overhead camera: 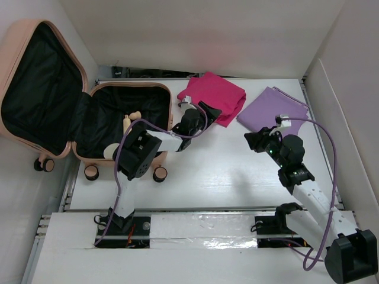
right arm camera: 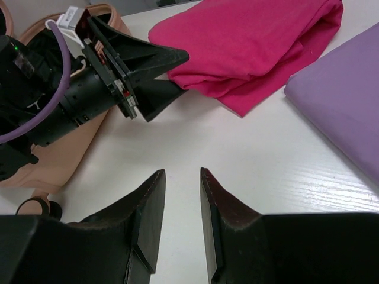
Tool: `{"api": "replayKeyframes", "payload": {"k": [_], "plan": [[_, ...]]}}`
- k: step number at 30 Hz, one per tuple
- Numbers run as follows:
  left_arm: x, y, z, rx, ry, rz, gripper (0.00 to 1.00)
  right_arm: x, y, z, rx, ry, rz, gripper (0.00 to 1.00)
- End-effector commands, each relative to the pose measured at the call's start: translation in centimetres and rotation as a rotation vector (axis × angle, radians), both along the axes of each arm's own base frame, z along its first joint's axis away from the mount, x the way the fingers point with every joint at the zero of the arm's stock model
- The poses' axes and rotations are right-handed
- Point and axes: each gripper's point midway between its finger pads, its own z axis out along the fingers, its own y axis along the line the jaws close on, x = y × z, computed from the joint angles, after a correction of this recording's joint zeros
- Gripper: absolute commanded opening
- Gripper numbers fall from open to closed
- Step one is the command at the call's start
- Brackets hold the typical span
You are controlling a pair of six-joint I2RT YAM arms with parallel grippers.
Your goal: Pack the luggage
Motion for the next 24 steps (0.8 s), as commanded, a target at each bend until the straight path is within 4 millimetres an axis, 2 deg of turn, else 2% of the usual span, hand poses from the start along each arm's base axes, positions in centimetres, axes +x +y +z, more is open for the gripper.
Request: {"api": "replayKeyframes", "payload": {"k": [1,4,6,7,8,10,12,13,14,15,16,18,19,20,21,22,23,24], "plan": [[-0.6,-0.4,0.8,0.025,-0.034,-0.018,0.68,0.3,0.6,3.6,0.007,-0.103,0.02,0.36],[-1.5,0.2,-1.4,0.123,0.003,-0.043,0.73,0.4,0.4,3.5,0.006,-0.101,0.007,0.36],[-1.4,1.7,-0.8,0.184,-0.016,0.008,0.77,0.4,0.5,3.5,0.007,-0.102,0.016,0.36],[-1.8,2.9,-1.7,0.235,0.016,0.036,0.8,0.3,0.5,3.6,0.007,-0.102,0.019,0.36],[-1.3,4.2,-0.7,0.257,0.004,0.107,0.81,0.4,0.5,3.6,0.007,-0.102,0.016,0.36],[-0.9,5.8,-0.9,0.298,0.039,0.159,0.84,0.5,0.5,3.4,0.006,-0.099,0.014,0.36],[0.5,7.6,-1.4,0.307,0.081,0.2,0.84,0.5,0.8,3.3,0.009,-0.093,0.028,0.36],[1.2,7.7,-1.2,0.307,0.093,0.206,0.84,0.6,0.9,3.2,0.007,-0.089,0.034,0.36],[1.7,7.7,-2.6,0.318,0.125,0.193,0.84,0.5,1.2,3.2,0.004,-0.091,0.044,0.36],[2.2,7.6,-3.1,0.318,0.14,0.187,0.84,0.5,1.1,3.2,0.004,-0.089,0.039,0.36],[3.3,7.4,-2.3,0.302,0.13,0.188,0.84,0.5,1.0,3.2,0.004,-0.091,0.035,0.36],[3.9,6.7,-3.7,0.324,0.146,0.171,0.84,0.5,1.0,3.3,0.005,-0.095,0.033,0.36],[5.0,6.1,-2.5,0.312,0.125,0.174,0.84,0.4,1.3,3.3,0.005,-0.094,0.042,0.36],[5.5,6.0,-3.8,0.338,0.143,0.179,0.84,0.4,1.2,3.2,0.002,-0.091,0.039,0.36],[6.4,5.6,-3.1,0.352,0.154,0.188,0.84,0.5,1.2,3.2,0.002,-0.093,0.038,0.36],[6.8,5.6,-3.5,0.369,0.172,0.194,0.84,0.5,1.2,3.1,0.001,-0.089,0.038,0.36],[7.2,5.7,-5.5,0.407,0.206,0.204,0.84,0.6,1.2,3.1,0.0,-0.089,0.038,0.36],[6.9,6.0,-6.5,0.451,0.249,0.205,0.83,0.6,1.2,3.0,-0.001,-0.086,0.038,0.36]]}}
